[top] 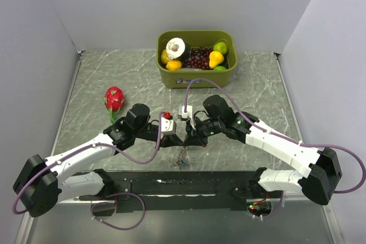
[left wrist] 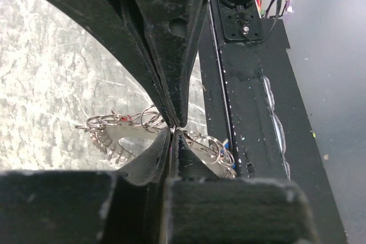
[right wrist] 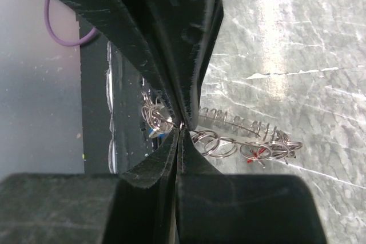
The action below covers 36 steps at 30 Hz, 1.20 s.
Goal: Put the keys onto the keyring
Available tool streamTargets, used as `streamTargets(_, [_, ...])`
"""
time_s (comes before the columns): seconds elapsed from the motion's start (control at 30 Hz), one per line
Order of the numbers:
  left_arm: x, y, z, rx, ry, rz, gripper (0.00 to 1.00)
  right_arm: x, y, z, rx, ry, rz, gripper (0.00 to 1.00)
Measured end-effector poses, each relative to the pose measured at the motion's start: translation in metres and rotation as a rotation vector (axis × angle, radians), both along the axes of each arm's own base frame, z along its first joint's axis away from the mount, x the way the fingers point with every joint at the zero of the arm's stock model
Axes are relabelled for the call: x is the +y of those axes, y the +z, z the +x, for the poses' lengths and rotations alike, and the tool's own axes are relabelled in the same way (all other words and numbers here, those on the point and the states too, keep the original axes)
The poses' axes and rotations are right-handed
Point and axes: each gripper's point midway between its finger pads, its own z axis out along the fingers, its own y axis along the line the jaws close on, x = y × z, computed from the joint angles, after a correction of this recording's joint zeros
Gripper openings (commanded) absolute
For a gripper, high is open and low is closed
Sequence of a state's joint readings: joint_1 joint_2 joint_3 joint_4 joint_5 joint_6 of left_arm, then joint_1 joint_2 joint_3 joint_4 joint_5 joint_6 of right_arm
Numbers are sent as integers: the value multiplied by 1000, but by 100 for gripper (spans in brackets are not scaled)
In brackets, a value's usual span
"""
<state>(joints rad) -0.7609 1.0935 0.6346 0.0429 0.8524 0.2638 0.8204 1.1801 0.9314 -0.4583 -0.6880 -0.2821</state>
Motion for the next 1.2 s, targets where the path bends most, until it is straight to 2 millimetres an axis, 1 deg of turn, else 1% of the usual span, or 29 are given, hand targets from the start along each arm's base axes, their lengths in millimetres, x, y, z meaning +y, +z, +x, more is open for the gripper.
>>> streamTargets(0.13, [0, 0, -1, -1, -8, -1, 1, 0, 0, 0, 0, -1, -1, 0])
streamTargets(0.2, [-1, 0, -1, -2, -8, -3, 1, 0, 0, 0, 1, -4, 0, 12])
streamTargets(0.23, [-1, 1, 0, -4, -8, -5, 1, 0, 1, 0, 2, -7, 1, 20])
streamTargets(0.27, [-1, 2, 0, -6, -6, -9, 1, 0, 2, 0, 3, -11, 4, 34])
streamTargets(0.3, [-2, 2, 1, -9, -5, -15, 1, -1, 3, 0, 0, -17, 10, 39])
streamTargets(0.33, [-2, 3, 2, -14, 2, -23, 1, -1, 6, 0, -10, -23, 26, 49])
streamTargets(0.4, [-1, 2, 1, -15, 12, -37, 1, -1, 14, 2, -43, -42, 67, 57])
streamTargets(0.43, [-1, 2, 1, -16, 17, -47, 1, -2, 20, 4, -73, -59, 100, 64])
streamTargets(0.53, [1, 2, 0, -23, 42, -79, 1, -9, 38, 5, -130, -95, 184, 70])
streamTargets(0.67, [2, 8, 3, -48, 89, -152, 1, -17, 63, 10, -184, -135, 289, 70])
streamTargets(0.77, [6, 15, 3, -71, 126, -233, 1, -17, 74, 11, -188, -126, 337, 69])
streamTargets(0.9, [13, 23, 0, -94, 172, -346, 1, -13, 77, 2, -158, -81, 374, 68])
streamTargets(1.0, [17, 30, -3, -111, 184, -414, 1, -10, 80, -6, -135, -35, 401, 64])
streamTargets(1.1, [20, 42, -6, -140, 182, -479, 1, -7, 83, -12, -114, 9, 423, 61])
streamTargets(1.2, [22, 55, -9, -165, 174, -530, 1, -3, 82, -16, -83, 48, 432, 60])
